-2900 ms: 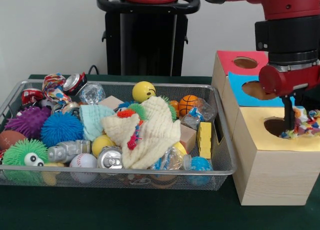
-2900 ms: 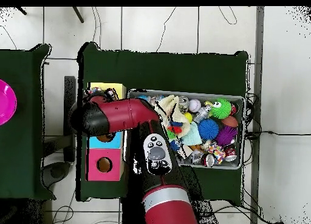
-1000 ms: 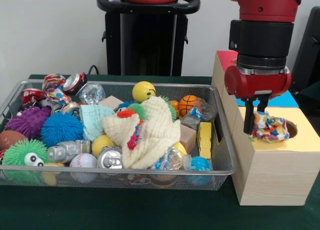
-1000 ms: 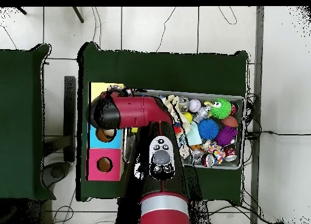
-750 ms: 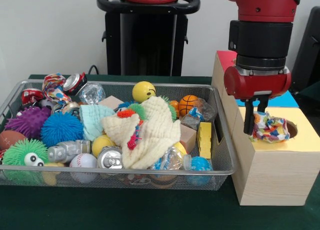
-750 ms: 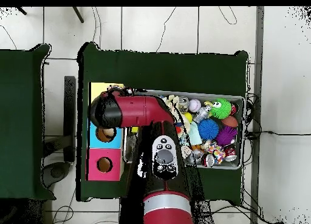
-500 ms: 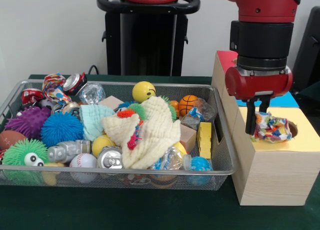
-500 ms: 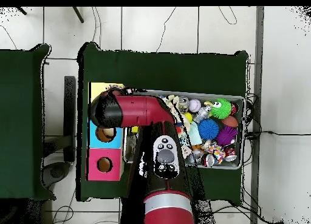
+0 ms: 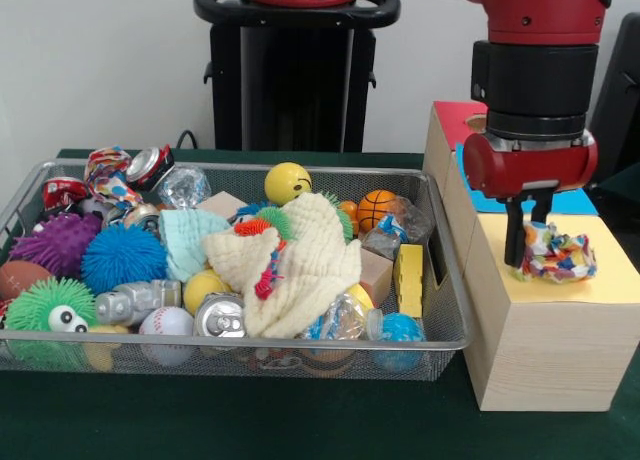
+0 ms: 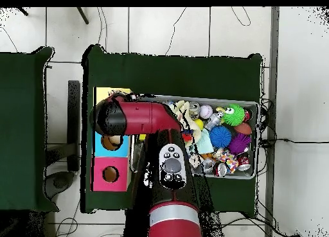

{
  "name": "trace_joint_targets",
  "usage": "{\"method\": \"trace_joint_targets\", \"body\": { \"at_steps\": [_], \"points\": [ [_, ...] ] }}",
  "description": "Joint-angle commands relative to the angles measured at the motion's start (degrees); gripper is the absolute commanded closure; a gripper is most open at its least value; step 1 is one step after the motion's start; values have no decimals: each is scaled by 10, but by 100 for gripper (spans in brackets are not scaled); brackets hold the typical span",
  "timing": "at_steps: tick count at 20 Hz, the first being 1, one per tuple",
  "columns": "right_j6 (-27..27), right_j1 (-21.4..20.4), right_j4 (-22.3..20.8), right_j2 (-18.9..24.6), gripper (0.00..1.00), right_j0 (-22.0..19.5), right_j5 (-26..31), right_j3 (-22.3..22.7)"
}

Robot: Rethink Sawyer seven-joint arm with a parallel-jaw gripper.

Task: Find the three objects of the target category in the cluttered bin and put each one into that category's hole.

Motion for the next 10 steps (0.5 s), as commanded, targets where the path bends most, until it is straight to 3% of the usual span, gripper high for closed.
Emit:
{"method": "trace_joint_targets", "body": {
  "at_steps": [1, 7, 10],
  "points": [
    [112, 33, 27, 24, 100, 10, 89, 80],
    [121, 33, 40, 16, 100, 19, 91, 87],
    [133, 40, 36, -16, 100, 39, 105, 78]
  ]
}}
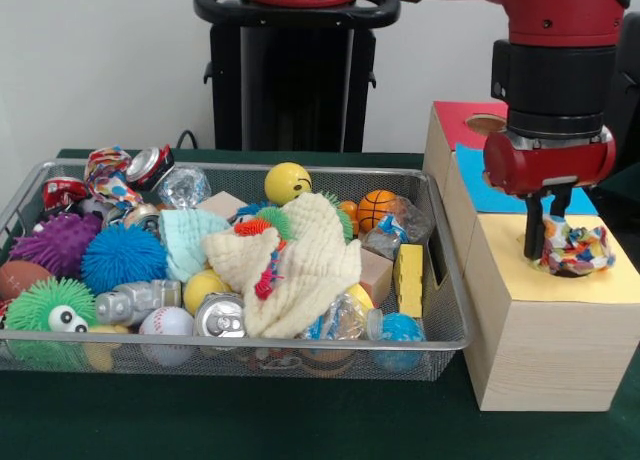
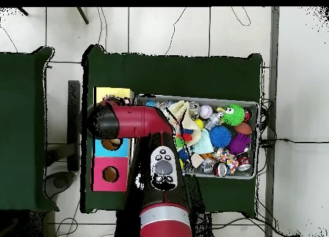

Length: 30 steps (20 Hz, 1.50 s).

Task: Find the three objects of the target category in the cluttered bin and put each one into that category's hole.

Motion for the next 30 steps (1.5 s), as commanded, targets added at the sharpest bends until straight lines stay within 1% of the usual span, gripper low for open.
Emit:
{"method": "trace_joint_targets", "body": {
  "at_steps": [1, 4, 6, 11, 13, 15, 18, 22, 25, 27, 28, 30],
  "points": [
    [133, 41, 12, -18, 100, 24, 99, 64],
    [139, 51, 4, -50, 100, 43, 114, 50],
    [139, 56, 4, -62, 100, 49, 118, 46],
    [131, 65, 11, -64, 100, 51, 112, 44],
    [125, 65, 16, -56, 100, 47, 98, 50],
    [121, 63, 20, -45, 100, 40, 68, 58],
    [131, 57, 27, -28, 100, 27, -7, 73],
    [129, 62, 12, -41, 100, 34, -54, 58],
    [133, 67, 14, -37, 100, 32, -78, 64],
    [141, 80, 14, -47, 100, 38, -97, 61],
    [141, 85, 15, -45, 100, 35, -108, 62],
    [136, 90, 19, -40, 100, 32, -112, 63]
  ]
}}
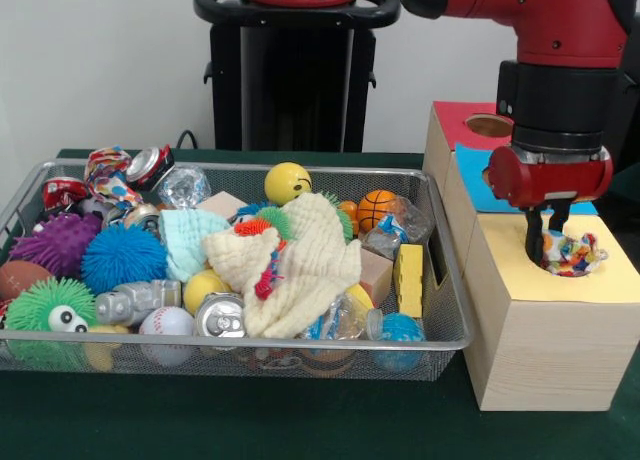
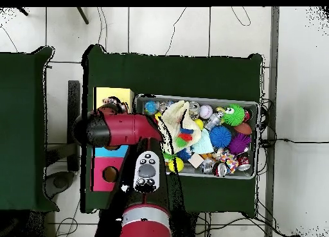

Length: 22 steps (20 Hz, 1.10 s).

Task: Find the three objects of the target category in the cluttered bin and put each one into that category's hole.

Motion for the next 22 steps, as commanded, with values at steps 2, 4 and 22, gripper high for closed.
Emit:
{"method": "trace_joint_targets", "body": {
  "at_steps": [2, 4, 22],
  "points": [
    [135, 64, 7, -4, 100, -9, -34, 48],
    [134, 71, 11, -18, 100, 1, -22, 42],
    [128, 75, 34, -9, 0, -8, -7, 48]
  ]
}}
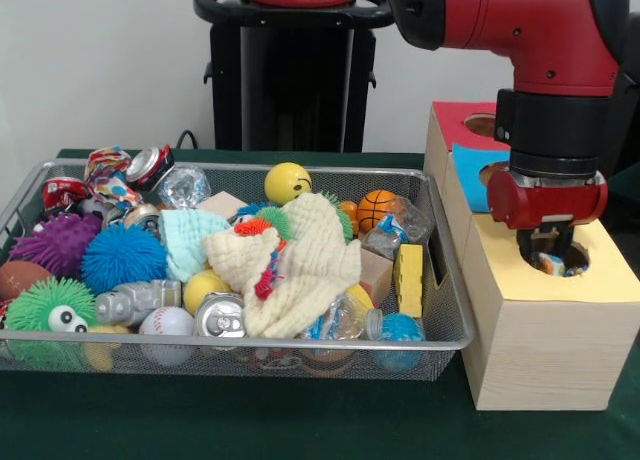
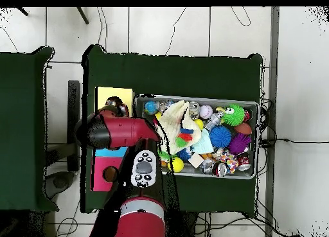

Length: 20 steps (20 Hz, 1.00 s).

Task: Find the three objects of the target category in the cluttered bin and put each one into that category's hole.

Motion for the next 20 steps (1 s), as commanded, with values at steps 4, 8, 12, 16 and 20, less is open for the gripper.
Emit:
{"method": "trace_joint_targets", "body": {
  "at_steps": [4, 8, 12, 16, 20],
  "points": [
    [124, 46, 19, -5, 0, -16, 40, 47],
    [124, 46, 20, -7, 0, -14, 36, 49],
    [130, 47, 27, -16, 0, -8, 47, 42],
    [132, 50, 34, -23, 0, -2, 52, 38],
    [129, 53, 34, -31, 100, 5, 54, 31]
  ]
}}
